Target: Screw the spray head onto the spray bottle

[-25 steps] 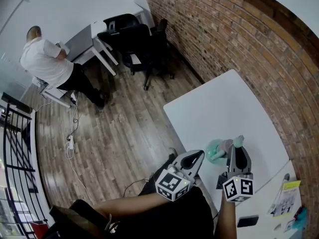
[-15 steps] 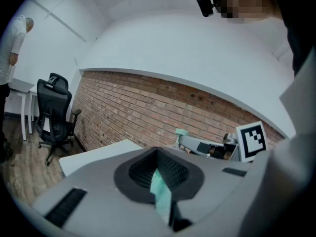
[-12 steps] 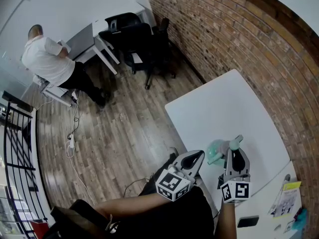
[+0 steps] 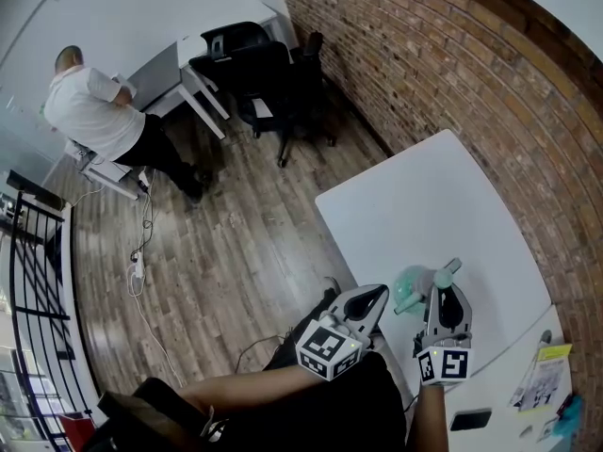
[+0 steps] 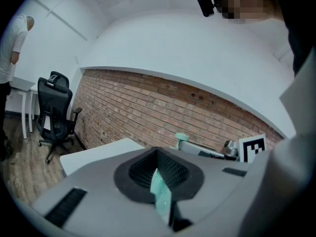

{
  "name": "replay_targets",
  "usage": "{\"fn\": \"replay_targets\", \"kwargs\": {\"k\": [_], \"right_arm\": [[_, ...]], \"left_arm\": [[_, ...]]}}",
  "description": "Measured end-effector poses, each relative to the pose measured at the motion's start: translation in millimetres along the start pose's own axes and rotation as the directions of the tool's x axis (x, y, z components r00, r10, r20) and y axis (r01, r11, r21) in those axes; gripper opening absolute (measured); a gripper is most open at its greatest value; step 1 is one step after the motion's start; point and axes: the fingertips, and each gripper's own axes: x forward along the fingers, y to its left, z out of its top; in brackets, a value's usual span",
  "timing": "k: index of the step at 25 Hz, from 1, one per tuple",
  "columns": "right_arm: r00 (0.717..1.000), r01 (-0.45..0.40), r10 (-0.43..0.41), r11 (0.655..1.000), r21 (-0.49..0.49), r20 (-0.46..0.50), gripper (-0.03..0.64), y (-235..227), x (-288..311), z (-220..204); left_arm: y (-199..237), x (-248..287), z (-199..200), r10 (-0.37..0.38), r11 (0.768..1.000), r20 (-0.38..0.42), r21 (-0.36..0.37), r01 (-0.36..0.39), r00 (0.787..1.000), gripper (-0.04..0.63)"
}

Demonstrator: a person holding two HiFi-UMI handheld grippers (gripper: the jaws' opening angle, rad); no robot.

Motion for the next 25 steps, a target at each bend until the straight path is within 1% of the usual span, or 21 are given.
{"fn": "replay_targets", "kwargs": {"k": [4, 11, 16, 20, 25], "right_arm": [[0.999, -0.004, 0.006, 0.999, -0.039, 0.038, 0.071, 2.8, -0.9, -0.9], [0.996, 0.025, -0.016, 0.993, -0.117, 0.084, 0.071, 5.4, -7.1, -5.6], [0.996, 0.036, -0.026, 0.993, -0.11, 0.09, 0.067, 5.6, -8.2, -8.3], [0.997, 0.037, -0.028, 0.991, -0.128, 0.077, 0.067, 5.8, -6.1, -7.2], [0.996, 0.039, -0.029, 0.992, -0.117, 0.087, 0.067, 5.6, -8.7, -6.6]], "left_arm": [[3.4, -1.6, -0.4, 0.008, 1.0, 0.0, 0.003, -0.008, 1.0, -0.002], [3.6, -5.7, -2.0, 0.005, 1.0, -0.003, 0.002, -0.005, 1.0, -0.002], [4.5, -5.8, -3.6, 0.004, 1.0, -0.003, -0.001, -0.004, 1.0, -0.002], [1.0, -4.7, -1.9, -0.005, 1.0, 0.0, 0.004, 0.005, 1.0, -0.002], [0.4, -3.1, -0.6, -0.002, 1.0, 0.008, 0.0, 0.002, 1.0, -0.002]]}}
